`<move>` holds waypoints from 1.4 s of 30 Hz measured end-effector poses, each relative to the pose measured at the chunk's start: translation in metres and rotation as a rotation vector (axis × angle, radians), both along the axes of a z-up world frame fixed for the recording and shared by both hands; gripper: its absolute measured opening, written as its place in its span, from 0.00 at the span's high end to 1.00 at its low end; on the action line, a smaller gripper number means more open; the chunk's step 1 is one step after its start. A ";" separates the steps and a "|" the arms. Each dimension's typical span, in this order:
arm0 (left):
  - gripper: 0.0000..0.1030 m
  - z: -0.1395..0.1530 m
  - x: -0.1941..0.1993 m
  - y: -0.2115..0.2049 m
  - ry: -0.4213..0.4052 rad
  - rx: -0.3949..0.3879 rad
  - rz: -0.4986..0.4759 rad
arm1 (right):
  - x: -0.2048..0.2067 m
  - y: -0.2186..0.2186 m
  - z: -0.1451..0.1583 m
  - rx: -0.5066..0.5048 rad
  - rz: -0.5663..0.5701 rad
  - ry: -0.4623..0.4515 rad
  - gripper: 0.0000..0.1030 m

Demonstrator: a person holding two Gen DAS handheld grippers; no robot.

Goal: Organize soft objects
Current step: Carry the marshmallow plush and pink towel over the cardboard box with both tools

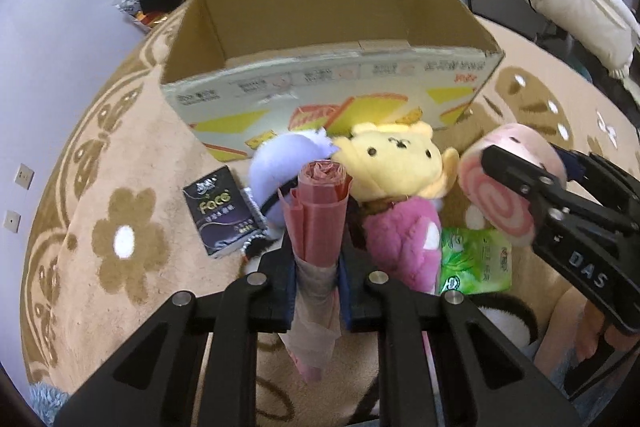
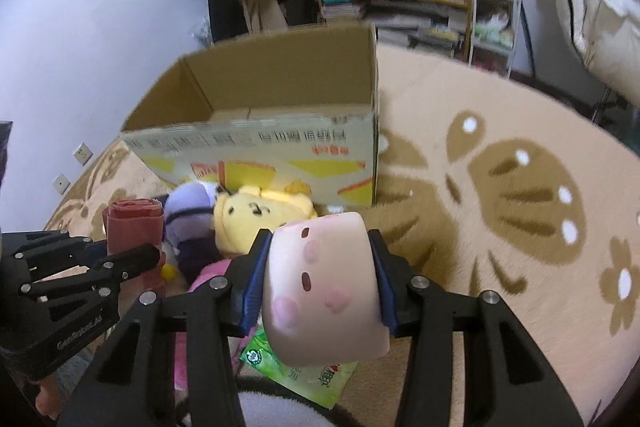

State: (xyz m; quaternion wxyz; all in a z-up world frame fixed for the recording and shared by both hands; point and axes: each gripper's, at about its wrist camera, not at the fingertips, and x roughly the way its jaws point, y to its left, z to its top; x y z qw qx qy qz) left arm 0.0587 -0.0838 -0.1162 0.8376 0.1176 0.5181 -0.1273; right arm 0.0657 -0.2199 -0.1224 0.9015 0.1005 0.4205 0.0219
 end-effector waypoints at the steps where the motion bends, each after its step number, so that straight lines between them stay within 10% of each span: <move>1: 0.84 0.002 0.000 0.000 -0.011 -0.002 0.004 | -0.002 -0.002 0.003 0.000 -0.002 -0.013 0.52; 22: 0.85 0.084 -0.033 0.008 -0.356 0.005 -0.078 | -0.039 0.013 0.074 -0.036 0.032 -0.271 0.53; 42: 0.85 0.156 0.041 0.035 -0.459 -0.165 -0.041 | 0.024 0.006 0.119 -0.010 0.019 -0.401 0.53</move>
